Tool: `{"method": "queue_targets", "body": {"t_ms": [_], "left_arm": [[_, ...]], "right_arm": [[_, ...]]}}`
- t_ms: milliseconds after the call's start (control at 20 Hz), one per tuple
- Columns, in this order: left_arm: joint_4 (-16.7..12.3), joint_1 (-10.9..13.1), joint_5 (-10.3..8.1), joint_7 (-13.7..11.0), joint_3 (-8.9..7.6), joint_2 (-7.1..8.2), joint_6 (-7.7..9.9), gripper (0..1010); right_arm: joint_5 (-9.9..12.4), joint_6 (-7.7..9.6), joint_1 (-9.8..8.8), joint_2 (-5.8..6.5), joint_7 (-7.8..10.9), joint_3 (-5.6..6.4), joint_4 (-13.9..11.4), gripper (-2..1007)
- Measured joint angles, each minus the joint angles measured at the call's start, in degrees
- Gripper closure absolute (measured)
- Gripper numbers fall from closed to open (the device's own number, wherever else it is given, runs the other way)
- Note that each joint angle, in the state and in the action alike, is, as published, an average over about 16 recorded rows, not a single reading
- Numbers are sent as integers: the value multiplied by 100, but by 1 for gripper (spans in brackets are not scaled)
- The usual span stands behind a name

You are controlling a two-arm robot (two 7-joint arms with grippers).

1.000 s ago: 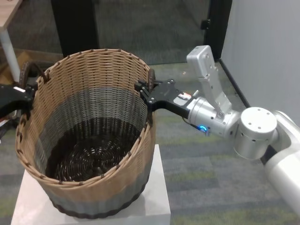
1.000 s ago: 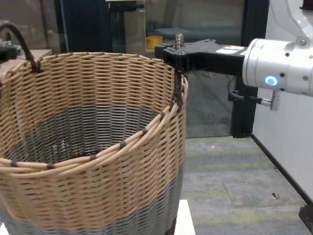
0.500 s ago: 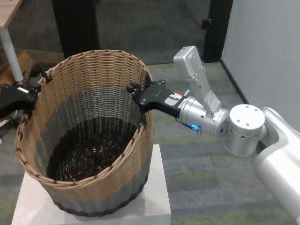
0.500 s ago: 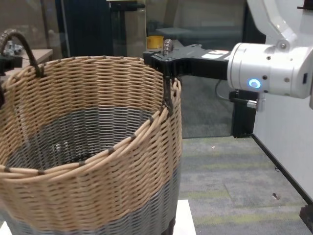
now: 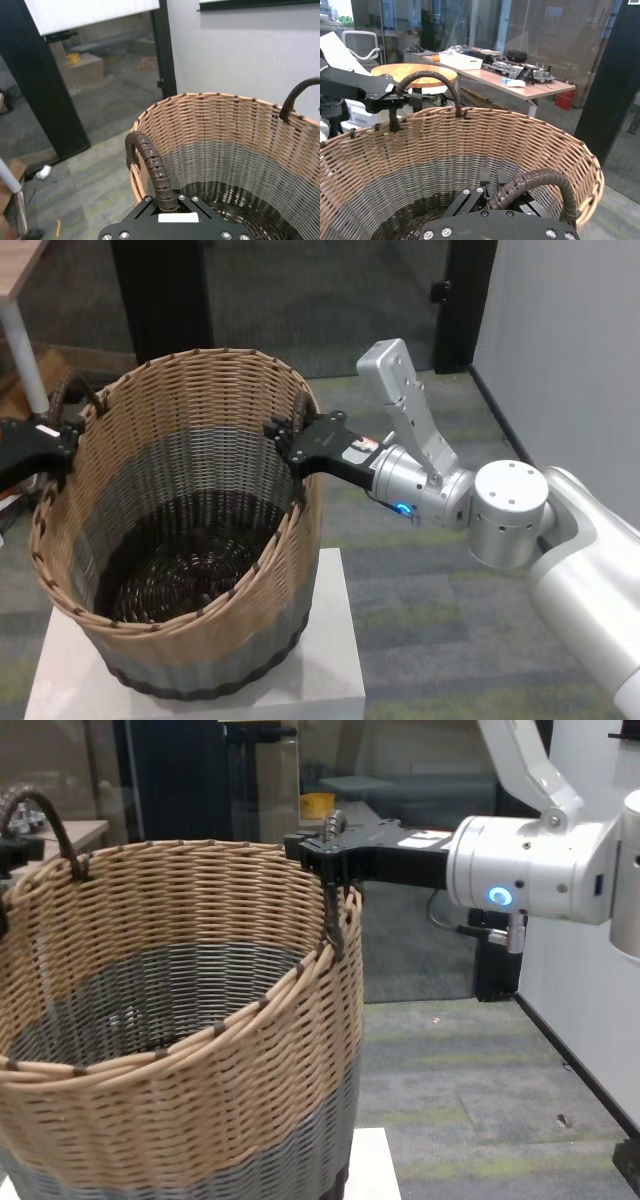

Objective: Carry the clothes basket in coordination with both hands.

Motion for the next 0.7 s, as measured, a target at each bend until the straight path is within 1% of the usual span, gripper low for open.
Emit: {"method": "queue_targets", "body": {"t_ms": [350, 700], "left_arm": [[176, -4, 28, -14, -23, -91, -88, 1010], [327, 19, 5, 19, -72, -175, -65, 1010]], "right_arm": [[-144, -45, 70, -109, -16, -12, 240, 912], [-285, -65, 99, -192, -12, -25, 435, 912]]}}
